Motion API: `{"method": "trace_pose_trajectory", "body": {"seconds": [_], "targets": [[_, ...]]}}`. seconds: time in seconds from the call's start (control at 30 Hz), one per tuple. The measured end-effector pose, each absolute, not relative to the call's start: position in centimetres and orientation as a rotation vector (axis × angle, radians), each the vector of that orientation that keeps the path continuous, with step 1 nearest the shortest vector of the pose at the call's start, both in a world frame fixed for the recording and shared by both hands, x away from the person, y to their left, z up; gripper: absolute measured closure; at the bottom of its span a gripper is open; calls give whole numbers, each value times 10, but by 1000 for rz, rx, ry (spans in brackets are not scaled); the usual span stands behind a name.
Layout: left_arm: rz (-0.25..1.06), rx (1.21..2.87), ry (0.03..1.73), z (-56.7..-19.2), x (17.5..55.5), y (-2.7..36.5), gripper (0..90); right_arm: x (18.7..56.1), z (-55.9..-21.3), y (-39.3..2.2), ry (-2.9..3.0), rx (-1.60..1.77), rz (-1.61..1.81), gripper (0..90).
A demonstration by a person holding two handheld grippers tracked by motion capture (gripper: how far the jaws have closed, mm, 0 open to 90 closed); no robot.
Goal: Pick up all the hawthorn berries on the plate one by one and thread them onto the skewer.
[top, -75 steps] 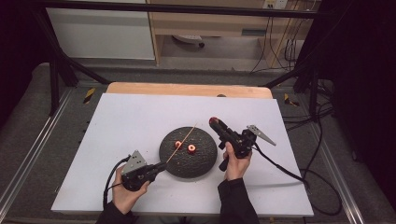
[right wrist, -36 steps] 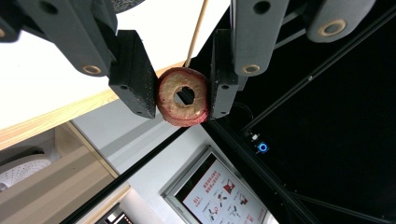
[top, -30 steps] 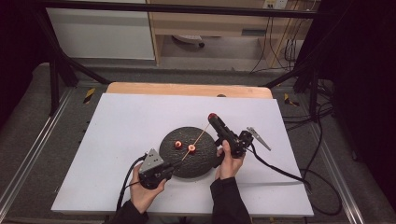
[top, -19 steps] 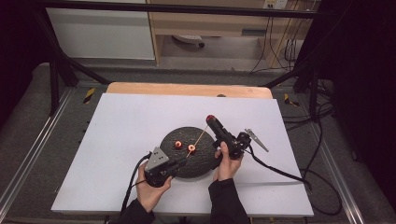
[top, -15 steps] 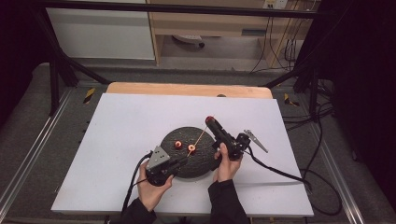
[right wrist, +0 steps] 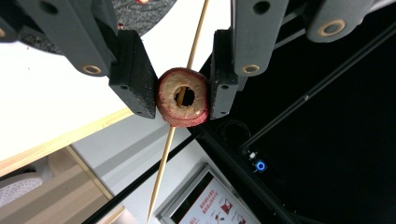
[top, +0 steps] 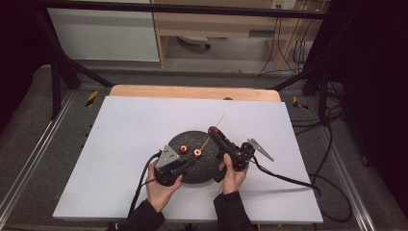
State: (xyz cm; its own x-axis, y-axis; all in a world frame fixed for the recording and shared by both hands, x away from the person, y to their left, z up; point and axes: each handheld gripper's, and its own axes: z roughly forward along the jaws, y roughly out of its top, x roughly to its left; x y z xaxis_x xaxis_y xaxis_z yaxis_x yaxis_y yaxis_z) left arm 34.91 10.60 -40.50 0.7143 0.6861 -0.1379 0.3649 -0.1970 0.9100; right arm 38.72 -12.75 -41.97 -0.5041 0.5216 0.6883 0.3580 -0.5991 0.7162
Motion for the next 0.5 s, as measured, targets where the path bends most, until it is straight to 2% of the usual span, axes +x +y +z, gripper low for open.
{"method": "trace_pose_trajectory", "body": {"seconds": [0.5], "targets": [[369, 1817, 813, -400, 361, 94, 884, 376, -429, -124, 1483, 1477, 2215, 629]]}}
